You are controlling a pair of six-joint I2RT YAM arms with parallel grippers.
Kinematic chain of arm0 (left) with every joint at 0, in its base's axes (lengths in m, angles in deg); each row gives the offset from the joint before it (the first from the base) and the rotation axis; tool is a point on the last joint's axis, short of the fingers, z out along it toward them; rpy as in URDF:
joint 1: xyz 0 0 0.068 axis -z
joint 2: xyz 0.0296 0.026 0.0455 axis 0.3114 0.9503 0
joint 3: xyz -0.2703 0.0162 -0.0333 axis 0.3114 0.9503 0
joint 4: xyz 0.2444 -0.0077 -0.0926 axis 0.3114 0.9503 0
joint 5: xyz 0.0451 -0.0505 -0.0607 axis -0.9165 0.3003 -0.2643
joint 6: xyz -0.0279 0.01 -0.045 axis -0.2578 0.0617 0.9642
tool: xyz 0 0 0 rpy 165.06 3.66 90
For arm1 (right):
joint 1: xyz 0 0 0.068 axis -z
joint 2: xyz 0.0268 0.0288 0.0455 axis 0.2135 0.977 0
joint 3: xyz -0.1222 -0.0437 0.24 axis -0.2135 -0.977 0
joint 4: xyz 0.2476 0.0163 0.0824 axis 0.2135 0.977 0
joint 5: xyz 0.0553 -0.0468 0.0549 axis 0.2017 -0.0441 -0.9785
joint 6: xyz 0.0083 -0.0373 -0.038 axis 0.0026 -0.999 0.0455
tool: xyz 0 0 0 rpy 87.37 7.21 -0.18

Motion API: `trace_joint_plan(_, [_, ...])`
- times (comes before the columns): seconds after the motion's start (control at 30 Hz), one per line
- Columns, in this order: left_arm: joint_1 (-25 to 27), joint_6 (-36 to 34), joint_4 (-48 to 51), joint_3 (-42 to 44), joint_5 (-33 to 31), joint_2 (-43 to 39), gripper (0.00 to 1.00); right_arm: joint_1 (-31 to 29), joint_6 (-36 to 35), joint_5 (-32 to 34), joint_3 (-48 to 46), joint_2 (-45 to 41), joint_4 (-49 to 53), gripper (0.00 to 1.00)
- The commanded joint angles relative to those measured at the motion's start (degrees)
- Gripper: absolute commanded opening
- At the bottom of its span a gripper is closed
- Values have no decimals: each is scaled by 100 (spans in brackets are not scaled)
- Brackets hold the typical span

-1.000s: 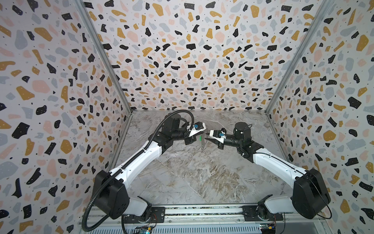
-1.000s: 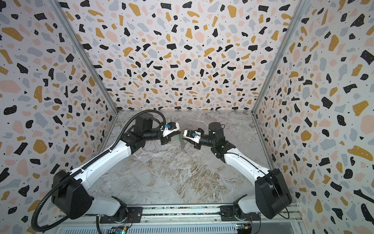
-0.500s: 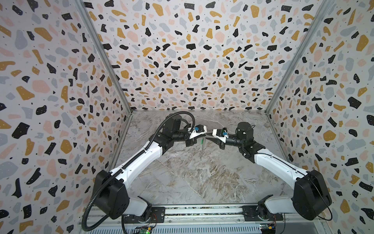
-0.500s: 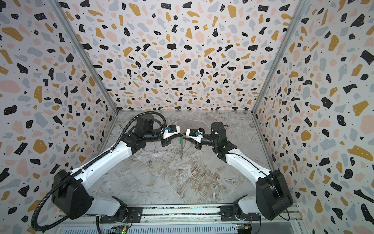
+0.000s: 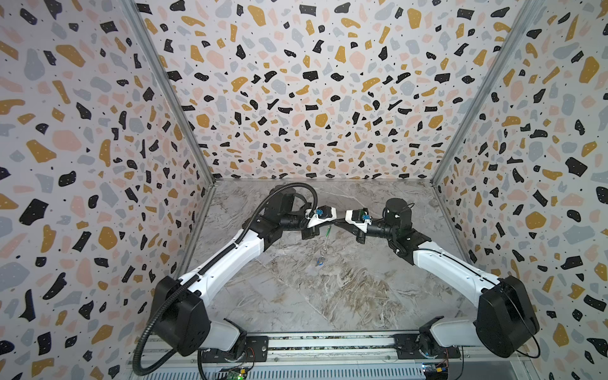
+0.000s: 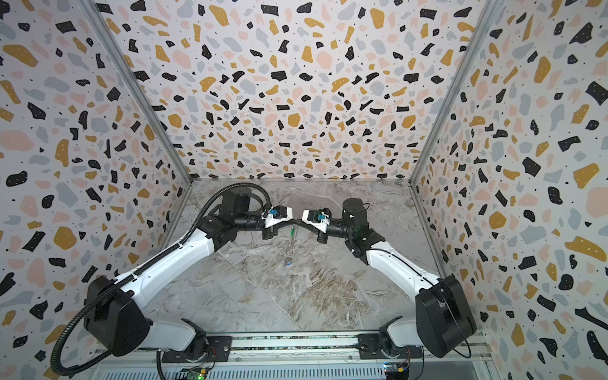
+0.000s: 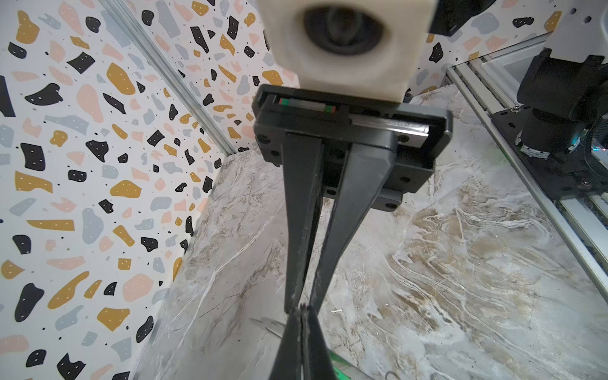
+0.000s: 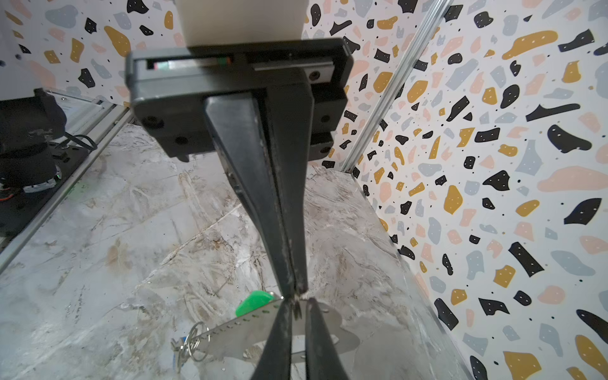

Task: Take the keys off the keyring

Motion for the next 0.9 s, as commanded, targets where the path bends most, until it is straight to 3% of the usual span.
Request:
trace_joint_plan(0.0, [36,-171,-100,92,212,-219,0,28,95,-186,115,-16,160,10])
trace_joint_plan(0.67, [35,-312,-130,238,301,-297,0,34,229,-259,89,21,66,14])
trace_joint_plan(0.87, [43,-314,-144,241,320,-287,0,39,295,-405,102,9,26,20])
